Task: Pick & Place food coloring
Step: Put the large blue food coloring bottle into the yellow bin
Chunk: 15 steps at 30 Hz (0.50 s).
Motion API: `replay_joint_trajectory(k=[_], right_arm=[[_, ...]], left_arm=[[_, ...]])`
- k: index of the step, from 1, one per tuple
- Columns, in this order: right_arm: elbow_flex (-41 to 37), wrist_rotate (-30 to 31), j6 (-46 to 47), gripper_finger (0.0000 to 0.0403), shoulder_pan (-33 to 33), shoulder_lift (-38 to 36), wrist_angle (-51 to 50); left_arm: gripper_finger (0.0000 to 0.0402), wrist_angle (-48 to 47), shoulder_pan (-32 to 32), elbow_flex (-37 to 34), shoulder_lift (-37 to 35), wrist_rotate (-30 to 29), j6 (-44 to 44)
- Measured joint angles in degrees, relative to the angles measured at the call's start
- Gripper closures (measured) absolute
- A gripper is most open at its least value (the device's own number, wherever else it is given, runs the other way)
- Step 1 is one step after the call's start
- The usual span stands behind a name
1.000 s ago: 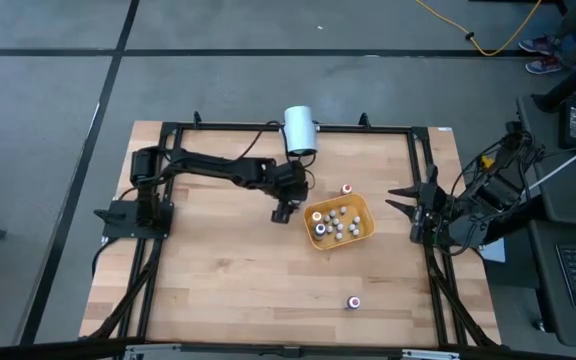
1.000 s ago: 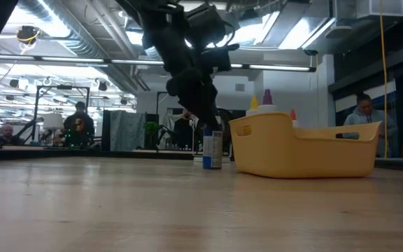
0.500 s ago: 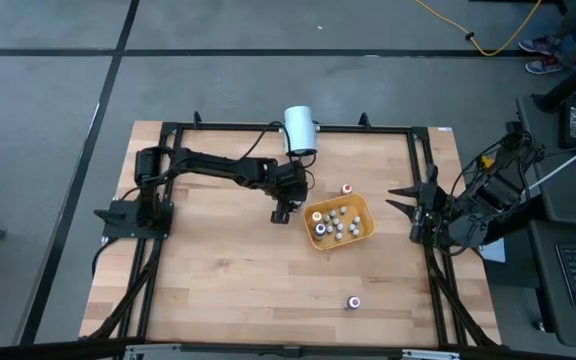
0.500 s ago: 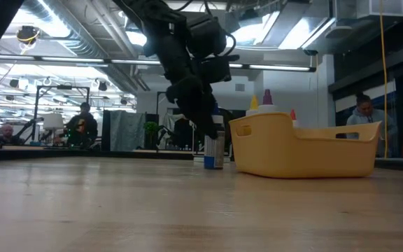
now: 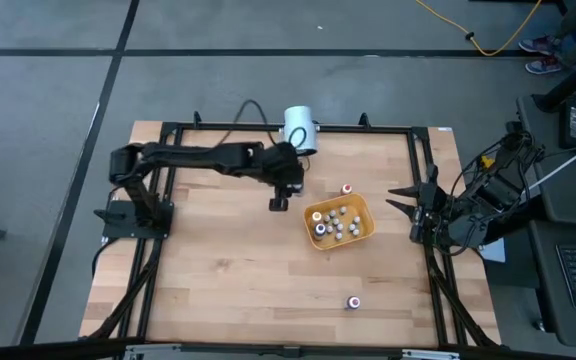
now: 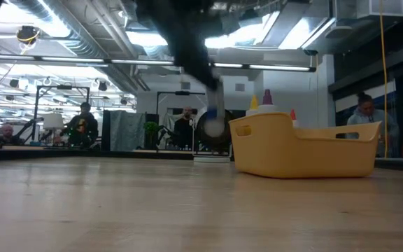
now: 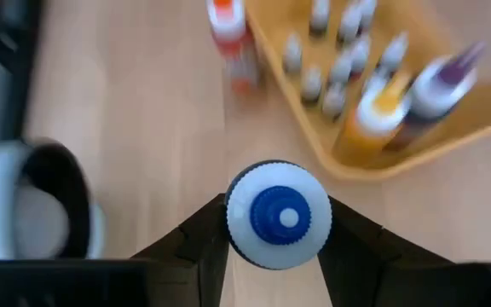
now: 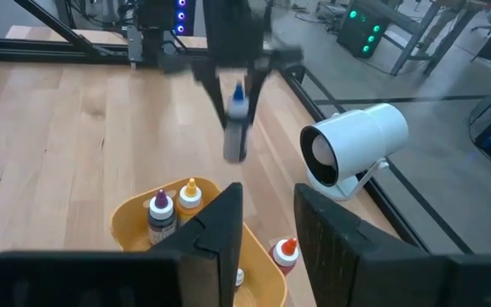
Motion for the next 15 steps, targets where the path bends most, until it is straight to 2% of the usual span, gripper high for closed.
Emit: replay_joint_trajectory(k=[6,15], right_arm=[[0.0,0.0,0.0,0.0293,0.0,0.0,0.0],[0.0,-0.6,0.3,0.0293,0.0,0.0,0.0]], left_arm=[[0.0257,-3.7,-2.2,7.0,-4.3,-0.6,-2.7],[0.0257,-7.7,-8.0,18.4,-2.6,-1.1,-1.4]])
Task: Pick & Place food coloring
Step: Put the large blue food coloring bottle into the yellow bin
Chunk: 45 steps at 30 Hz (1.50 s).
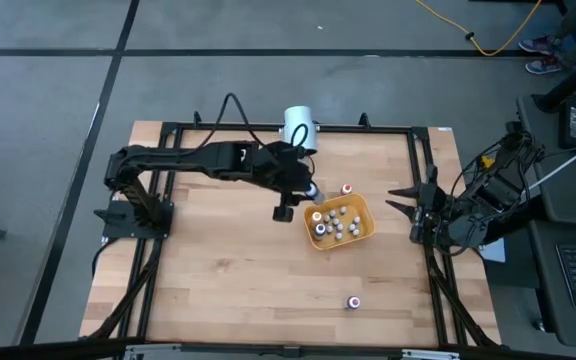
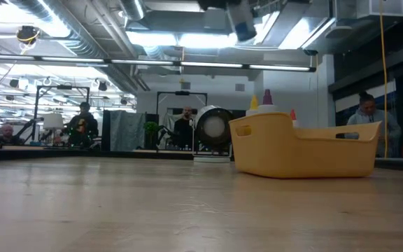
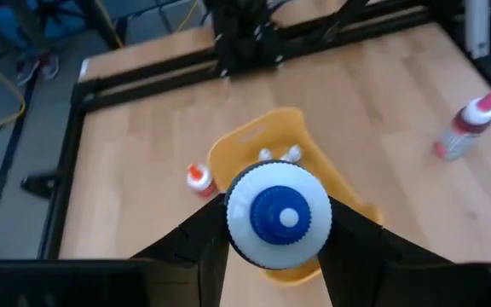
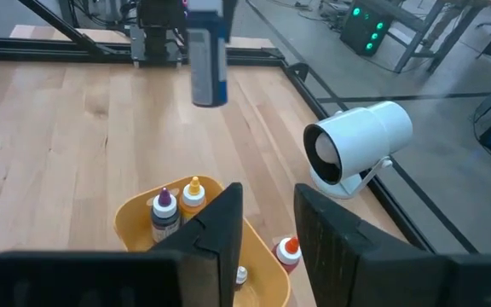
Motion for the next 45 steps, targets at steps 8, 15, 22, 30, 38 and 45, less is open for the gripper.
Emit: replay_joint_trajectory(k=[8,15,22,30,38,45], right_arm=[[0.0,-1.0,1.1,0.0293,0.0,0.0,-0.2],[0.0,-3.0,1.1,0.0293,0.0,0.0,-0.4],[0.0,-5.8,-0.2,0.0293,0.0,0.0,-1.0],[0.0,-7.5,-0.7,0.0293,0.0,0.0,-1.4],[0.0,-7.9,-0.6,0.0293,0.0,0.0,-2.0],[0.0,-7.9,-0.4,0.0293,0.0,0.0,-2.0]], left_arm=[[0.0257,-0.2,-4.4,2.1,2.6,0.0,-0.2],[0.0257,1.6,-7.6,2.1,8.0,-0.1,-4.3],[0.0257,6.8,-9.4,2.0,13.5,0.1,-10.3],[0.0257,8.4,-9.4,2.0,18.0,-0.2,-10.8],[0.0257,9.5,-8.9,2.0,20.4,-0.1,-9.3],[0.0257,10.0,-7.8,1.9,22.3,0.1,-7.9]])
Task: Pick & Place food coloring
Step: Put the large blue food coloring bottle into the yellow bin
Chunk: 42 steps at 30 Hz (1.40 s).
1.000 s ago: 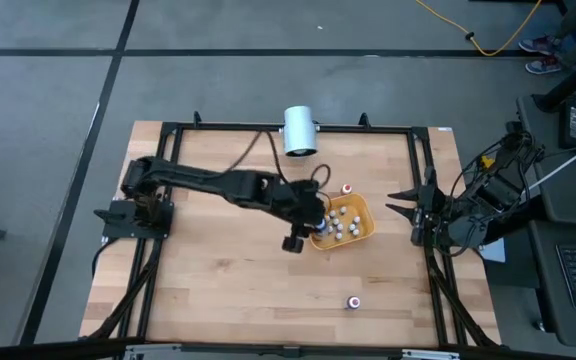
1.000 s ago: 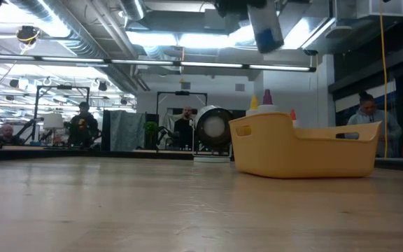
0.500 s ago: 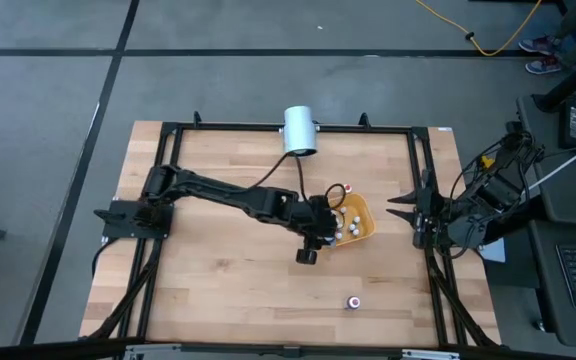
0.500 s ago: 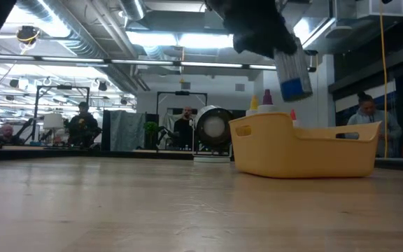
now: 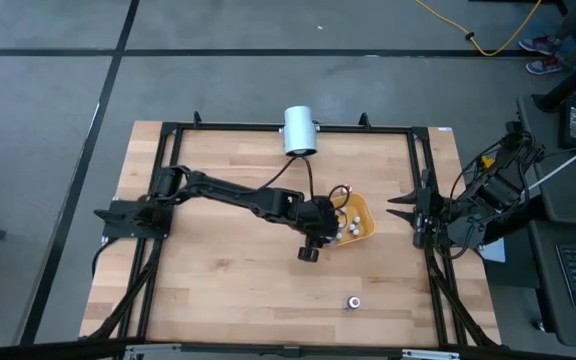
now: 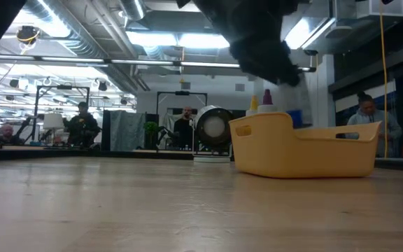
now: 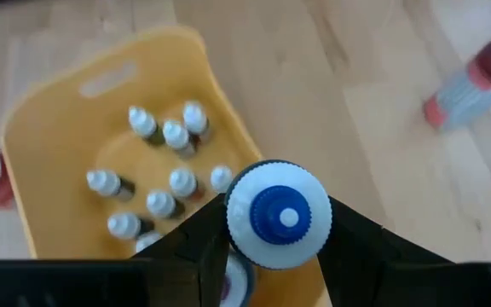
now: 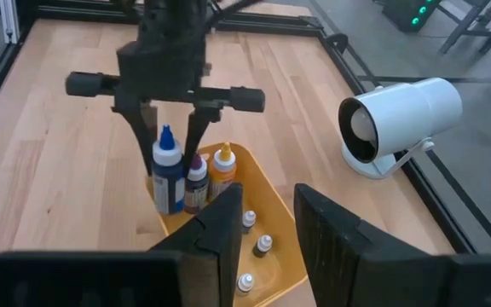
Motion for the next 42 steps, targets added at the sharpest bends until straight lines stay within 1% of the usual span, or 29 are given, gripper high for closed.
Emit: replay_joint_trajectory(k=[9,12,20,25,32,35,42], right_arm=[[0.0,0.0,0.1,0.0293,0.0,0.0,0.0],[0.0,-0.1,0.1,0.0293,0.0,0.0,-0.1],[0.0,-0.1,-0.1,0.0293,0.0,0.0,-0.1],[0.0,-0.1,-0.2,0.0293,0.0,0.0,-0.8],[0.0,-0.1,-0.3,0.0293,0.0,0.0,-1.1],[0.0,-0.1,-0.4,0.0293,0.0,0.0,-1.1],[0.0,-0.1,-0.5,0.0293,0.0,0.0,-1.6]], left_arm=[[0.0257,-0.8,1.0,0.1,1.3,0.6,0.5],[0.0257,-3.4,1.0,0.1,1.4,1.1,0.8],[0.0257,-5.7,0.9,0.0,2.3,1.5,1.7],[0.0252,-4.7,1.0,0.0,2.3,1.7,1.7],[0.0256,-5.5,1.3,0.0,3.0,2.5,1.7],[0.0252,-3.9,1.1,0.0,3.2,2.9,1.7],[0.0255,-4.3,0.9,0.0,3.3,3.0,1.5]])
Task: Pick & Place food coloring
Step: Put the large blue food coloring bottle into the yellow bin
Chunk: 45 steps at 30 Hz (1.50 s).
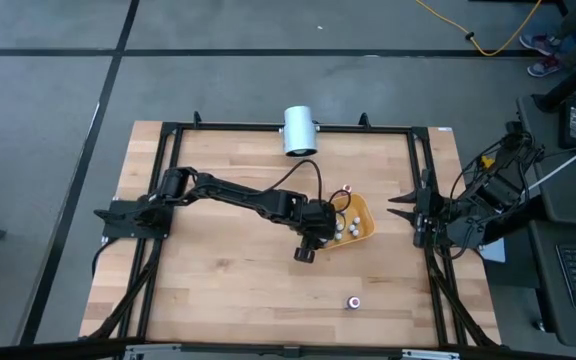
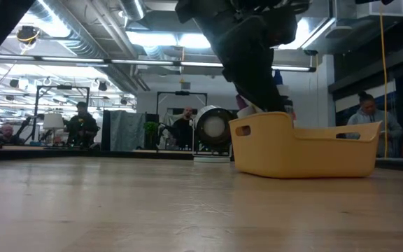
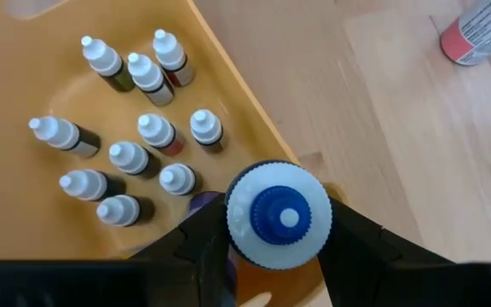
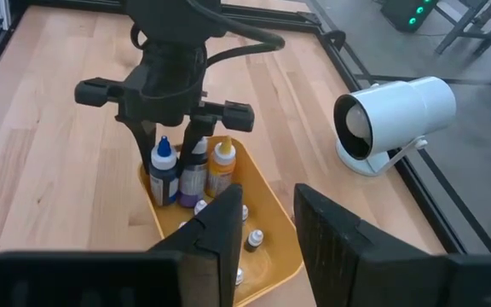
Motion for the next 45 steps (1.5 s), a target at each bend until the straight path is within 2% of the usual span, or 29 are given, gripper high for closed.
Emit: replay_joint_trajectory(k=[45], right_arm=[[0.0,0.0,1.9,0.0293,0.0,0.0,0.3]], left_arm=[[0.0254,0.8,1.8,0.0,1.7,-0.3,0.2]])
